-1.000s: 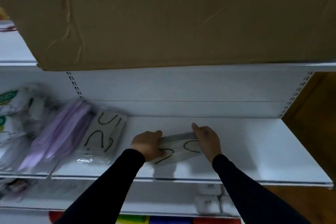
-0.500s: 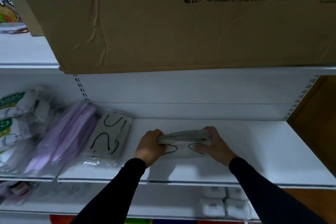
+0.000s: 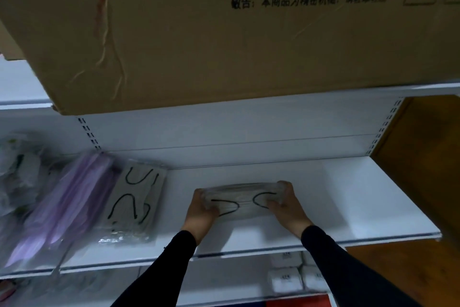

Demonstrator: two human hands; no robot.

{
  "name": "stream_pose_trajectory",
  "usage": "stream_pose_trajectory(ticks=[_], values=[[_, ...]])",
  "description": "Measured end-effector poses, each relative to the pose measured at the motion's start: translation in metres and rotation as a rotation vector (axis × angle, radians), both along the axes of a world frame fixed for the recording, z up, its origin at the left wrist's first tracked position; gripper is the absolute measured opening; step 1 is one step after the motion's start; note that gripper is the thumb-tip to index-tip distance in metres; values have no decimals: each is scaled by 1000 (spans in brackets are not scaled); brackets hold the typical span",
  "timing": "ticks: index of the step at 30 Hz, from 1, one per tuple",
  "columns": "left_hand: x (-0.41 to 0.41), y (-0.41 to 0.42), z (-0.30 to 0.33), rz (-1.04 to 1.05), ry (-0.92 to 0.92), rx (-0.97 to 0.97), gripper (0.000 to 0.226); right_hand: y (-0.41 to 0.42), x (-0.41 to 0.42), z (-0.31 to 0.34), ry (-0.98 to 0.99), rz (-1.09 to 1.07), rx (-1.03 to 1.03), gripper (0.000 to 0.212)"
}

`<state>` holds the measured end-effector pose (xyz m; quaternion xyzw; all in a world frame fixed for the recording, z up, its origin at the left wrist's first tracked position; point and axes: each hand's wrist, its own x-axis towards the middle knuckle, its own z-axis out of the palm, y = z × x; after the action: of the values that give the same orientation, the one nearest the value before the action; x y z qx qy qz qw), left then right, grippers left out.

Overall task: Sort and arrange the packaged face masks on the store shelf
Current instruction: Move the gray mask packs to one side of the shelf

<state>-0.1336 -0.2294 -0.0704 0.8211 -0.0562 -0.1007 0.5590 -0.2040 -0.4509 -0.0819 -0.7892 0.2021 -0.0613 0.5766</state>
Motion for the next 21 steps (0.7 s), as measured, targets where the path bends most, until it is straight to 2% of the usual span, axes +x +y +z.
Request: stream_pose_trajectory(ticks=[5,11,16,19,21], values=[[-4,-44,-3,-111,-30,53,40,-37,-22,3,-12,-86,-52,40],[-19,-144,-12,-230,-152,94,35,-138,-53,6,-5,-174,-152,41],[-26,-243,-17,-243,-125,68,36,-233,-64,-2,-13,-153,-279,42],[-19,-290,-19,-200,-58,61,40,-277,-58,-2,-51,-118,-266,49],[-13,-312,-19,-168,-35,61,36,-298,-49,-2,-88,-88,-237,50]])
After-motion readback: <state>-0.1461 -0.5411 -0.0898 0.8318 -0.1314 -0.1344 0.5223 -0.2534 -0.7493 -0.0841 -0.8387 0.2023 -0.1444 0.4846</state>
